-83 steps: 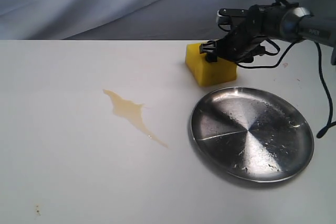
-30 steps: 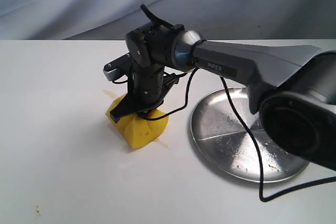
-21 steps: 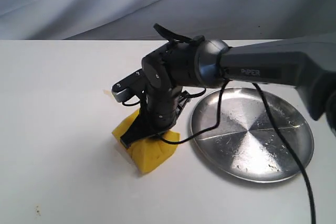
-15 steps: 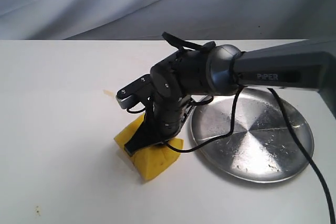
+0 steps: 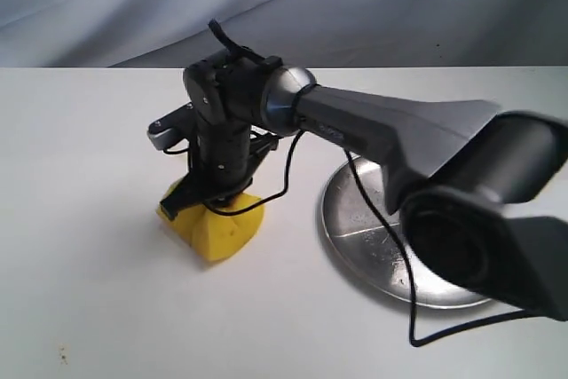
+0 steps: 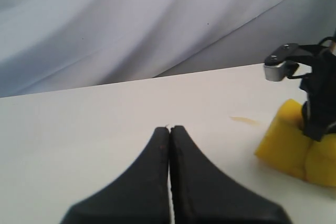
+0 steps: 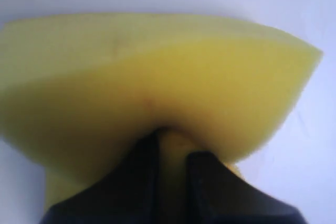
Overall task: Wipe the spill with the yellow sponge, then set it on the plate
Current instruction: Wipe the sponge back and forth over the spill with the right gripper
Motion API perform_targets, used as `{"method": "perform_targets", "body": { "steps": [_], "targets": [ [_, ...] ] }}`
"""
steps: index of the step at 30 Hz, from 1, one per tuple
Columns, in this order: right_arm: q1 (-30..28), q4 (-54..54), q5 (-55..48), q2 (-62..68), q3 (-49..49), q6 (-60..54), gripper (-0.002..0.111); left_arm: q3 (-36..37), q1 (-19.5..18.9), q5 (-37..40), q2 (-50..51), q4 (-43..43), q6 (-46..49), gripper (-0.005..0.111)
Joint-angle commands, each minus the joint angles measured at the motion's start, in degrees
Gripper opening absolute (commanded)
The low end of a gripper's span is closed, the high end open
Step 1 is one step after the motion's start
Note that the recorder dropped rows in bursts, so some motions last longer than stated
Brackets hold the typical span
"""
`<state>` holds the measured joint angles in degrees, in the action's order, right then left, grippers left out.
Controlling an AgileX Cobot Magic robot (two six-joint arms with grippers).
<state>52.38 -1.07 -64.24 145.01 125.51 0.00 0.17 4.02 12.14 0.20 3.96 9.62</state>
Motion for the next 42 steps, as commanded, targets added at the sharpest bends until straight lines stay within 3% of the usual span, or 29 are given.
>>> {"method": "perform_targets", "body": {
  "steps": [1, 6, 14, 18, 20, 23, 27, 36, 39, 42],
  "targets": [
    [-0.65, 0.67, 0.93, 10.43, 16.29, 2.58, 0.000, -0.17, -0.06, -0.37, -0.20, -0.02, -0.47, 0.000],
    [-3.16, 0.68, 7.68, 15.45, 26.52, 12.44, 0.000, -0.17, -0.06, -0.37, -0.20, -0.02, -0.47, 0.000],
    [-7.94, 0.43, 16.01, 16.35, 27.94, 30.26, 0.000, -0.17, -0.06, -0.37, -0.20, -0.02, -0.47, 0.000],
    [-9.17, -2.36, 11.17, 16.35, 27.94, 30.87, 0.000, -0.17, -0.06, -0.37, -0.20, -0.02, -0.47, 0.000],
    [-9.17, -9.58, 4.47, 16.35, 27.94, 31.53, 0.000, -0.17, -0.06, -0.37, -0.20, -0.02, -0.47, 0.000],
    [-9.07, -17.93, -5.18, 16.35, 27.94, 30.30, 0.000, -0.17, -0.06, -0.37, -0.20, -0.02, -0.47, 0.000],
    [-8.17, -15.77, -5.72, 16.19, 27.94, 20.23, 0.000, -0.17, -0.06, -0.37, -0.20, -0.02, -0.47, 0.000],
    [-0.18, -4.12, -5.72, 14.70, 27.93, 6.57, 0.000, -0.17, -0.06, -0.37, -0.20, -0.02, -0.47, 0.000],
    [2.62, 7.01, -5.72, 14.43, 27.93, 5.60, 0.000, -0.17, -0.06, -0.37, -0.20, -0.02, -0.47, 0.000],
    [5.96, 8.57, -5.72, 14.06, 27.82, 5.60, 0.000, -0.17, -0.06, -0.37, -0.20, -0.02, -0.47, 0.000]
  ]
}}
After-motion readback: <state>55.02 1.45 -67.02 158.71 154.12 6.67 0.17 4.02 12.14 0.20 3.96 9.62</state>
